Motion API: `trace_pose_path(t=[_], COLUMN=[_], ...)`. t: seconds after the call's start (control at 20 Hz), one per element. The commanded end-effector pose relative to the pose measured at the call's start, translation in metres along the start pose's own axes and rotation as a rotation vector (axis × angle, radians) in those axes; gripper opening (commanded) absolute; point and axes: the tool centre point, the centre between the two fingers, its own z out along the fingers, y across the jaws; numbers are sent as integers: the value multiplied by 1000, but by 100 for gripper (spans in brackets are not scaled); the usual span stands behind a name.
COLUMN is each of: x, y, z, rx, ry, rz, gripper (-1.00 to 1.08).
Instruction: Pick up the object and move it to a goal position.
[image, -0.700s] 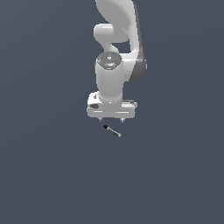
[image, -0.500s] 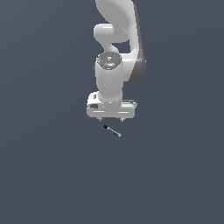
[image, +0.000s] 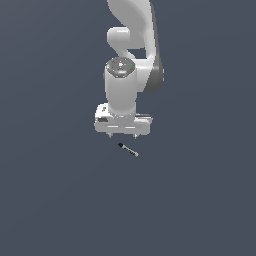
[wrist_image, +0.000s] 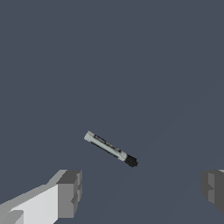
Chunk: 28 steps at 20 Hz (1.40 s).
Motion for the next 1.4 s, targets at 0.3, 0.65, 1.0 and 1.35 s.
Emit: trace_pose_path(t=[0.3,0.65,1.0,1.35], x=[-1,-3,-8,-13], y=[-1,-2,-4,-8], z=[6,19,41,63], rx=[-2,-5,-7,-6], ry=[-1,-3,-5,-6], rz=[-47,-165,-353,-558], gripper=[100,100,100,100])
